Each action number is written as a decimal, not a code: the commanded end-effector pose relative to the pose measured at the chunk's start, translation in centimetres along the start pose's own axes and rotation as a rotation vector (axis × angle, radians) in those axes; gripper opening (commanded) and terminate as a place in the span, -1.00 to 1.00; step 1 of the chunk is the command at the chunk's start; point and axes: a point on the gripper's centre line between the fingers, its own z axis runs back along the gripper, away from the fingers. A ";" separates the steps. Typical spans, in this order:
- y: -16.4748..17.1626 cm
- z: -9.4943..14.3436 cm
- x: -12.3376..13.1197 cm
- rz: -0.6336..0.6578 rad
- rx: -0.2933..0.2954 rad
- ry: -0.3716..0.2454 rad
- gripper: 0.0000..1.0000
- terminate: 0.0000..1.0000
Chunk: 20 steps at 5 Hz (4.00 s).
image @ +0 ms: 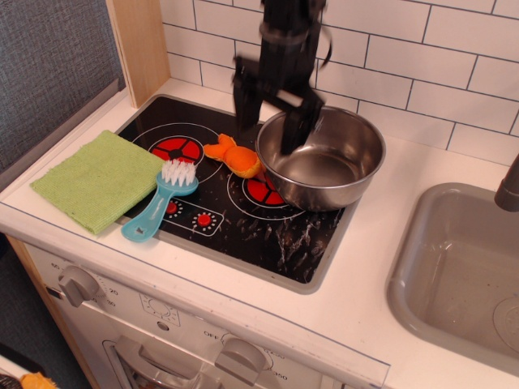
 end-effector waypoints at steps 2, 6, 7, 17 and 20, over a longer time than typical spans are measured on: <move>0.8 -0.2 -0.5 0.004 0.021 -0.009 -1.00 -1.00; 5.4 7.3 -0.5 0.150 -0.090 -0.203 -1.00 -1.00; 9.8 7.1 -1.9 0.258 -0.091 -0.209 -1.00 -1.00; 7.8 9.7 -5.4 0.080 -0.022 -0.308 1.00 -1.00; 7.0 8.9 -5.5 0.095 -0.018 -0.279 1.00 1.00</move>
